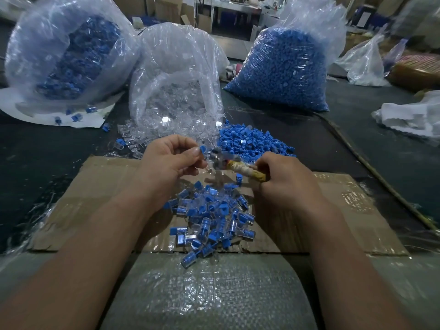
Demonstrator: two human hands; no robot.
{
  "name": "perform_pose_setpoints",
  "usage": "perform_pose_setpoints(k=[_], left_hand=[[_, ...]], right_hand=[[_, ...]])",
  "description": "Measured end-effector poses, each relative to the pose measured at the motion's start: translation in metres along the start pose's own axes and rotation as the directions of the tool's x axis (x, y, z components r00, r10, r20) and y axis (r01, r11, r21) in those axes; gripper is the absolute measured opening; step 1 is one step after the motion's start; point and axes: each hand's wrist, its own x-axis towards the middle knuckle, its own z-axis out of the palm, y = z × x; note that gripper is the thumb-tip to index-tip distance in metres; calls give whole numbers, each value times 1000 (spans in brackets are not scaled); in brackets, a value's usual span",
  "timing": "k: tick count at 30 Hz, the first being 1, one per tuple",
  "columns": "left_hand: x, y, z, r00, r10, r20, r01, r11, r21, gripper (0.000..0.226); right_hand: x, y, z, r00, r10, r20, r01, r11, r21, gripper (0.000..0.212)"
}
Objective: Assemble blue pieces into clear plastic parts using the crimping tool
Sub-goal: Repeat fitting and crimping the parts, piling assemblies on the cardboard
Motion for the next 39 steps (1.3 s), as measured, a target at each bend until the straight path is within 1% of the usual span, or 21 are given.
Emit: perform_pose_setpoints(k=[4, 7, 10, 14, 18, 20, 26, 32, 39], left_hand=[[1, -2, -1, 999, 33, -32, -33, 999, -1, 15], [0, -3, -2, 997, 74, -37, -73, 997, 26, 17], [1, -4, -1, 993, 109, -39, -106, 993, 56, 19], [0, -3, 1, 989, 135, -56, -130, 988, 87, 20], [-3, -1, 1, 982, 180, -49, -170, 972, 163, 18], [-5, 1, 2, 980, 191, -49, -180, 969, 168, 18], [-5, 1, 5, 973, 223, -60, -206, 955, 213, 20], [-6, -1, 5, 969, 239, -59, -220, 948, 228, 21], [-7, -1, 5, 967, 247, -66, -224, 942, 248, 23]], right_hand=[[-1, -3, 2, 990, -40, -133, 61, 985, 163, 23], [-1, -5, 2, 988, -63, -142, 94, 971, 221, 25], [-1, -7, 6, 992, -89, -88, 105, 973, 206, 25], [-1, -9, 8, 989, -123, -81, 139, 960, 243, 22], [-1, -10, 8, 990, -132, -44, 139, 955, 262, 22], [-1, -12, 8, 989, -142, -37, 146, 951, 273, 21], [-2, -12, 7, 985, -170, -4, 166, 956, 243, 20], [-2, -16, 7, 987, -158, -10, 157, 966, 205, 20], [-4, -18, 7, 990, -138, -12, 137, 967, 213, 21]])
